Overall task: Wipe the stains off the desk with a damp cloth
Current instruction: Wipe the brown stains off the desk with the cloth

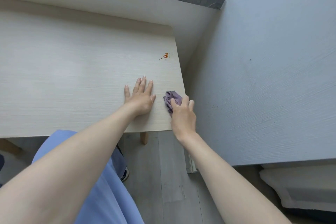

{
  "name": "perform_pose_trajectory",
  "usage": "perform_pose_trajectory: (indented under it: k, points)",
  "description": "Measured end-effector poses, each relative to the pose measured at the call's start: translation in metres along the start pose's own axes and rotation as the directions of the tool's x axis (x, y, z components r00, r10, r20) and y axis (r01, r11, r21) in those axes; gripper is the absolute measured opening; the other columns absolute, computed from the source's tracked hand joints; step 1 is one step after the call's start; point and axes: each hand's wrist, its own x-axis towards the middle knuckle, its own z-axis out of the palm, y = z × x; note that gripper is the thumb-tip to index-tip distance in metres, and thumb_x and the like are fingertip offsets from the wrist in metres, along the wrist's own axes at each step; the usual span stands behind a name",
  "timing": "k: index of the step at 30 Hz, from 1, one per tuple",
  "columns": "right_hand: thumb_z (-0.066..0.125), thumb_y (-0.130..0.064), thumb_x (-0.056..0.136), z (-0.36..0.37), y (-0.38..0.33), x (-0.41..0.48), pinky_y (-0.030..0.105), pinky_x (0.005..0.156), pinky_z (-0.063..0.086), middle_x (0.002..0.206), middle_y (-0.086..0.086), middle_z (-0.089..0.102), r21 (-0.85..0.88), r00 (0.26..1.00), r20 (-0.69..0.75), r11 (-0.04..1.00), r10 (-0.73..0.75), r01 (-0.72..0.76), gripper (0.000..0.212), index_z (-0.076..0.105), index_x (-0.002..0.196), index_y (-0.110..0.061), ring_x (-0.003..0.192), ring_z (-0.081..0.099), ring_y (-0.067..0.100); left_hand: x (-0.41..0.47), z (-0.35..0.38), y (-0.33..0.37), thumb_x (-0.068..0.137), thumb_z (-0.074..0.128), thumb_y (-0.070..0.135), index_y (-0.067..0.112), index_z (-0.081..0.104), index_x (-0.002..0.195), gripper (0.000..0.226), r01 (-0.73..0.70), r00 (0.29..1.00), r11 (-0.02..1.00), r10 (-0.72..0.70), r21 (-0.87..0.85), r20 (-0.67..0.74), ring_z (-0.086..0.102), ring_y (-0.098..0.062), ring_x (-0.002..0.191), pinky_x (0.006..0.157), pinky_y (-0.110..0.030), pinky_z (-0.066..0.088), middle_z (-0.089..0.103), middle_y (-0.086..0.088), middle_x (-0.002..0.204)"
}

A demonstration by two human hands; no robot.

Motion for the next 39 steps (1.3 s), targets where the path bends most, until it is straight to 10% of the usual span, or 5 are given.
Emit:
perform_pose_trajectory:
  k: [18, 24, 29, 39]
  points:
    - [0.038, -0.017, 0.099, -0.008, 0.004, 0.043, 0.031, 0.069, 0.037, 0.123, 0.008, 0.039, 0.056, 0.998, -0.01, 0.996, 0.069, -0.068, 0.029, 0.059, 0.118, -0.015, 0.115, 0.035, 0.028, -0.003, -0.004, 0.001, 0.101, 0.018, 0.039, 0.025, -0.011, 0.15, 0.058, -0.001, 1.0, 1.0, 0.001, -0.004, 0.021, -0.025, -0.012, 0.142, 0.111, -0.051, -0.016, -0.025, 0.003, 0.155]
    - [0.071, -0.004, 0.073, -0.002, 0.016, 0.023, 0.026, 0.047, 0.037, 0.097, 0.013, 0.055, -0.047, 0.965, -0.061, 0.966, -0.257, 0.254, 0.037, 0.069, 0.107, -0.018, 0.089, 0.056, 0.035, -0.001, -0.008, -0.006, 0.1, 0.018, 0.044, 0.027, -0.012, 0.15, 0.06, -0.03, 0.998, 0.999, 0.027, 0.042, 0.058, -0.024, -0.011, 0.142, 0.109, -0.054, -0.019, -0.026, 0.005, 0.155]
    - [0.041, -0.01, 0.096, -0.001, 0.003, 0.066, 0.029, 0.062, 0.034, 0.121, 0.008, 0.041, -0.007, 0.997, -0.068, 0.999, -0.04, 0.04, 0.029, 0.057, 0.12, -0.017, 0.113, 0.037, 0.028, 0.011, -0.017, -0.015, 0.101, 0.017, 0.041, 0.025, -0.01, 0.15, 0.058, -0.048, 0.995, 0.998, 0.052, 0.05, -0.085, -0.024, -0.014, 0.142, 0.108, -0.053, -0.02, -0.024, 0.003, 0.156]
    - [0.044, -0.003, 0.092, -0.002, 0.002, 0.092, 0.028, 0.058, 0.034, 0.119, 0.007, 0.038, -0.076, 0.995, -0.032, 0.993, -0.092, 0.089, 0.04, 0.051, 0.126, -0.022, 0.111, 0.035, 0.025, 0.092, -0.057, -0.034, 0.101, 0.014, 0.039, 0.02, -0.006, 0.151, 0.057, 0.099, 0.974, 0.991, -0.078, 0.093, -0.212, -0.022, -0.017, 0.143, 0.11, -0.053, -0.017, -0.02, -0.001, 0.157]
